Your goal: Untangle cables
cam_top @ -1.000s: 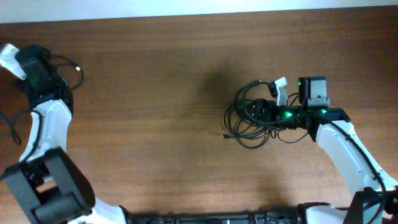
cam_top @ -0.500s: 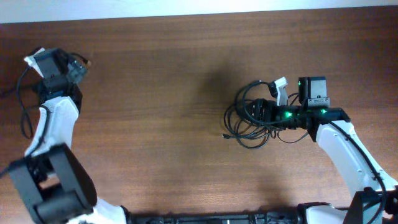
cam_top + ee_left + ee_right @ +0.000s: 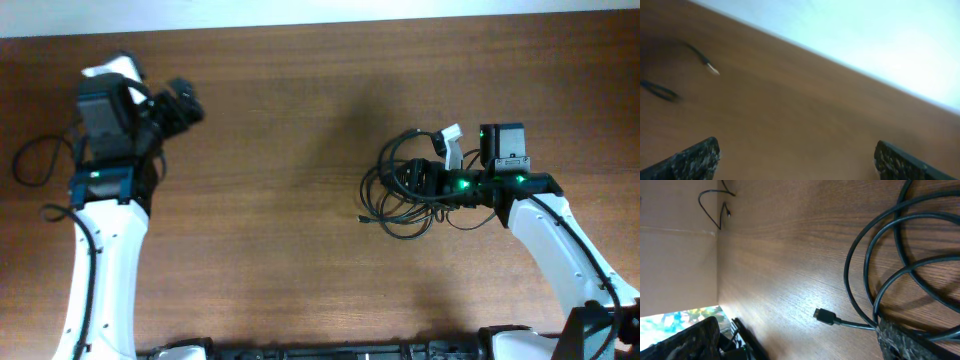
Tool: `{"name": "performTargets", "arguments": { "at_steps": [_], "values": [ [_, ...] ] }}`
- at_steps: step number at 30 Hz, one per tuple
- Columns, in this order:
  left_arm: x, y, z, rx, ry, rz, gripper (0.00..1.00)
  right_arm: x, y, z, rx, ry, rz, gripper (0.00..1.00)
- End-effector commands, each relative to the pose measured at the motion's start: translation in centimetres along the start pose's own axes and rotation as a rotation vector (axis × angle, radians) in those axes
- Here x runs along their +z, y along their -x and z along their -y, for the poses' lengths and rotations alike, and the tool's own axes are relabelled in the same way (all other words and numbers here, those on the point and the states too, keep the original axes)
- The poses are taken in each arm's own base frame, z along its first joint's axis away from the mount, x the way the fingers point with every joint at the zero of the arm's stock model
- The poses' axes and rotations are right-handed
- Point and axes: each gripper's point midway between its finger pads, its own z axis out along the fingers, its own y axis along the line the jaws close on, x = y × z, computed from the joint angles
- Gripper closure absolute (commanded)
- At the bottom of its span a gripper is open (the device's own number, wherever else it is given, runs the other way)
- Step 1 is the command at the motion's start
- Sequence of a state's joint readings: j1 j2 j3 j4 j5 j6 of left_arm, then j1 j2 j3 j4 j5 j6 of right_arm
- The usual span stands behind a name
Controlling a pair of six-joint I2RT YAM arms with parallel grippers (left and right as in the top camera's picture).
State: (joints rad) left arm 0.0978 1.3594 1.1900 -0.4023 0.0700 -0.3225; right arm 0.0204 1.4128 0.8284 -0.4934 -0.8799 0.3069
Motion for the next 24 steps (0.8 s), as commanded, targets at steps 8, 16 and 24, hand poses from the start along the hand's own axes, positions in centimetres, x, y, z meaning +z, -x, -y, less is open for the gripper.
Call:
{"name": "performTargets", "arguments": {
  "at_steps": [8,16,24],
  "values": [
    [-1.8,-9.6,11.2,0.142,-0.292,-0.31,0.01,0.1,0.1,-0.1,-0.019,-0.001,-0.003,0.01],
    [-3.8,-13.2,15.8,0.238,-0.393,-0.378,0.01,0.1,0.0,-0.1,-0.018,0.0,-0.004,0.01],
    [-4.3,-14.3,16.5,0.259,-0.407,-0.409,0.01,0.1,0.3,-0.2,-0.025,0.004,0.005,0.01]
  ]
}}
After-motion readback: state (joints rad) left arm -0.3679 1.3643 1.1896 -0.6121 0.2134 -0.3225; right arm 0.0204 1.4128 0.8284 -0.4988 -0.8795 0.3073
